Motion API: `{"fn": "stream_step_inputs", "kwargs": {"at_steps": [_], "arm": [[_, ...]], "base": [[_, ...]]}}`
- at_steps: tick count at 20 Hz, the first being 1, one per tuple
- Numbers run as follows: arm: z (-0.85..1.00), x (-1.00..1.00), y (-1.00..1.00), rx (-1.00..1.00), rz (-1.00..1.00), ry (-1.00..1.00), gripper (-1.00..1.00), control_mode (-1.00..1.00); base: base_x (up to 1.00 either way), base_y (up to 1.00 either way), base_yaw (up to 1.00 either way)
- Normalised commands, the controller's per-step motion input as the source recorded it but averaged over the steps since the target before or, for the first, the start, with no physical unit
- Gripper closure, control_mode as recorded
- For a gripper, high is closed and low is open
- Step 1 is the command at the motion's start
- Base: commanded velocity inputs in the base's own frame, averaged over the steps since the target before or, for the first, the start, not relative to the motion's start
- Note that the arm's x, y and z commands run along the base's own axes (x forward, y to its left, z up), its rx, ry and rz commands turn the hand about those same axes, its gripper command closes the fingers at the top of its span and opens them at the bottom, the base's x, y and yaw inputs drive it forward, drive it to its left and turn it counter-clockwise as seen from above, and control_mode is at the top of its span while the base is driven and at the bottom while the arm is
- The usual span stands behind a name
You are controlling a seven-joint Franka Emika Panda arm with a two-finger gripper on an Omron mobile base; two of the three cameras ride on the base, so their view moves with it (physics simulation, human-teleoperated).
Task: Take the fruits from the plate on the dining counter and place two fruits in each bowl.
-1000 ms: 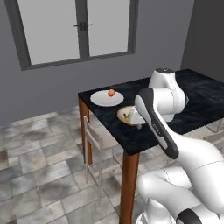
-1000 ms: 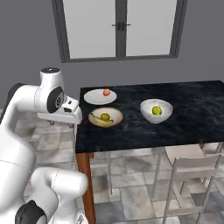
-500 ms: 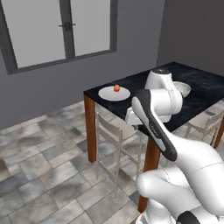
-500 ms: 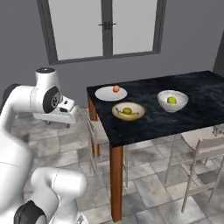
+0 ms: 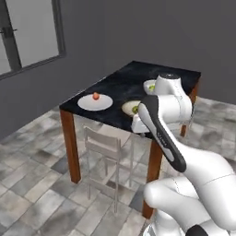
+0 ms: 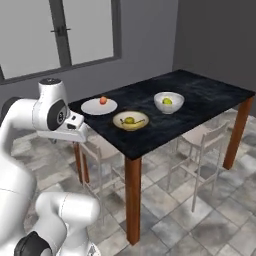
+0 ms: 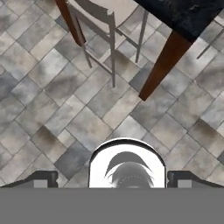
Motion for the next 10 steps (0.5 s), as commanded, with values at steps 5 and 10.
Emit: {"fn": "stream_step_inputs", "kwargs": {"at_steps": [5, 10], "arm": [[0.00, 0.00, 0.00, 0.00, 0.00, 0.00, -1.00, 1.00], [0.00, 0.00, 0.00, 0.00, 0.00, 0.00, -1.00, 1.00]], "base": [[0.52, 1.00, -0.49], [0.64, 0.96, -0.36]]}}
